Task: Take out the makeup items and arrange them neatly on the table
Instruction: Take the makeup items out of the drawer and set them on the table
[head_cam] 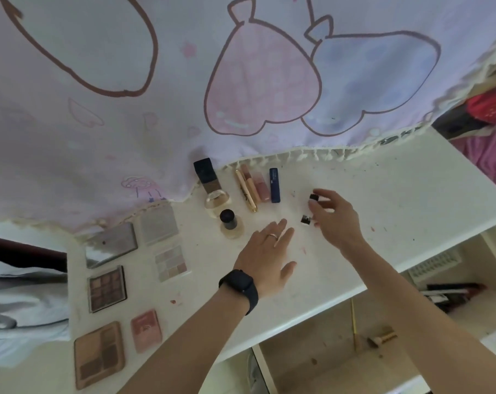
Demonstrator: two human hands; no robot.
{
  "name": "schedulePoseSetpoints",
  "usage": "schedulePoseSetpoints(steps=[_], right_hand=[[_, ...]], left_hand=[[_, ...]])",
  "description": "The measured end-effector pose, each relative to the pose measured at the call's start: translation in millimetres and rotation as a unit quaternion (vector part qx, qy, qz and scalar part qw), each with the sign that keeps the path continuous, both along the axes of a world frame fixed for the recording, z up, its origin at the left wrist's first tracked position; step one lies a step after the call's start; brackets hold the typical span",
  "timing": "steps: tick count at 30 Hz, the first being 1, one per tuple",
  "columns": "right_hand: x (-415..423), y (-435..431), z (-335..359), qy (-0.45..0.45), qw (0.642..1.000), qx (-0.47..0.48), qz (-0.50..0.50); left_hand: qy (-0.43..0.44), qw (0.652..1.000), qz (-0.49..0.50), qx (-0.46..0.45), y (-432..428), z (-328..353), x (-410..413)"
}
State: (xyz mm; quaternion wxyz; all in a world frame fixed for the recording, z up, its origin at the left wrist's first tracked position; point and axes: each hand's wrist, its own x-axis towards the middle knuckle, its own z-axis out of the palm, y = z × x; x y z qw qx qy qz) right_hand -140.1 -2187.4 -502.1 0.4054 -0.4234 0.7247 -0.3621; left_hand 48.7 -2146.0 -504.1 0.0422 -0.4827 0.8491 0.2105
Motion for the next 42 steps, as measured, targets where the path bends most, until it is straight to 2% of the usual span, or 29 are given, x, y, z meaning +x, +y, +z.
schedulePoseSetpoints(steps=[2, 5, 10, 22, 24, 28, 34, 36, 39, 40, 42], right_hand=[[5, -23, 1, 0.027, 0.999, -0.007, 0.016], [13, -50, 4, 0.055, 0.998, -0.004, 0.028], [24, -74, 0, 0.103, 0.992, 0.008, 0.075], [35, -76, 0, 0.095, 0.985, 0.027, 0.144], [32, -71, 5, 0.059, 0.990, 0.035, 0.125], [13, -35, 19, -0.026, 1.000, 0.000, 0.008], [-25, 104, 20, -0.054, 0.994, -0.027, -0.090], [-40, 155, 10, -0.030, 0.994, 0.005, -0.108], [-68, 218, -15, 0.089, 0.990, 0.068, -0.083], [-78, 235, -23, 0.153, 0.983, 0.078, -0.068], [-96, 261, -38, 0.286, 0.954, 0.085, -0.038]], left_hand=[[-0.056, 0.997, -0.047, 0.002, 2, -13, 0], [-0.077, 0.996, -0.046, -0.014, 9, -28, 5], [-0.069, 0.997, -0.034, -0.027, 11, -36, 6], [-0.072, 0.996, -0.037, -0.026, 9, -34, 6], [-0.074, 0.996, -0.037, -0.025, 9, -34, 7], [-0.081, 0.996, -0.035, -0.024, 9, -34, 8], [-0.084, 0.996, -0.026, -0.035, 13, -35, 5], [-0.075, 0.997, 0.001, -0.033, 18, -34, -3], [0.005, 0.995, 0.066, -0.080, 36, -23, -30], [0.041, 0.992, 0.046, -0.111, 47, -20, -42], [0.120, 0.982, -0.054, -0.137, 74, -21, -70]])
